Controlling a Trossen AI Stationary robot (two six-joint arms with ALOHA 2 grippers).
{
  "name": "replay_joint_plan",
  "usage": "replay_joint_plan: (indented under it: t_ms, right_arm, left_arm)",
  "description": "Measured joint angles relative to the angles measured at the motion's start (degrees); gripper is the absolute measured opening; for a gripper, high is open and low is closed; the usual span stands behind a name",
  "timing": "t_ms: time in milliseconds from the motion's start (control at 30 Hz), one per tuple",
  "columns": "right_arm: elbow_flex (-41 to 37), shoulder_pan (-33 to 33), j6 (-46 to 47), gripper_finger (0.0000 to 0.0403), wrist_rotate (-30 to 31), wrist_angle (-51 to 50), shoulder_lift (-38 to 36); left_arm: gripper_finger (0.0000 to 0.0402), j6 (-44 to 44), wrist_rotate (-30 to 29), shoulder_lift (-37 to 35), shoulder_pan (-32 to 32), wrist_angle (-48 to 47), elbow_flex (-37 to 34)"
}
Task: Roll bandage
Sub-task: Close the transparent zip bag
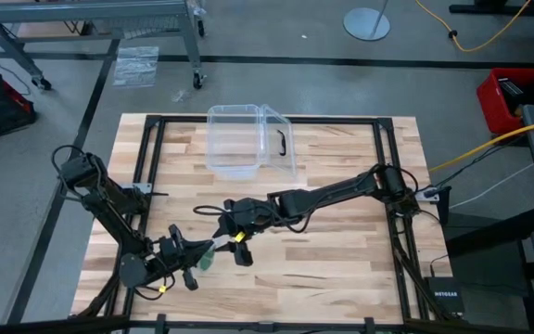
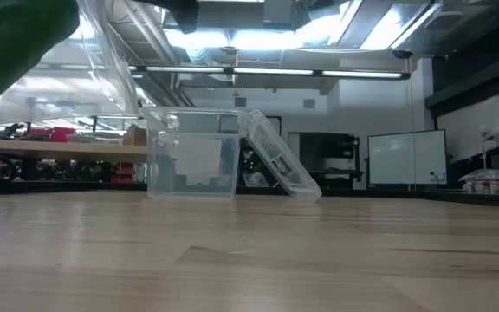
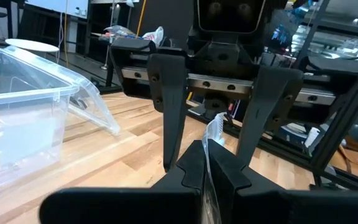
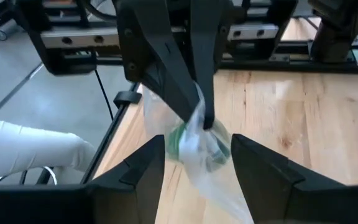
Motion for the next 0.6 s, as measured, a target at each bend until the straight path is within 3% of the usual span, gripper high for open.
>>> replay_joint_plan:
  t_ms: [600]
  right_arm:
    - [-0.01, -0.02, -0.09, 0.009, -0.41, -0.24, 0.03]
  left_arm:
    - [0.0, 0.01, 0.26, 0.04, 0.0, 0.0, 0.0]
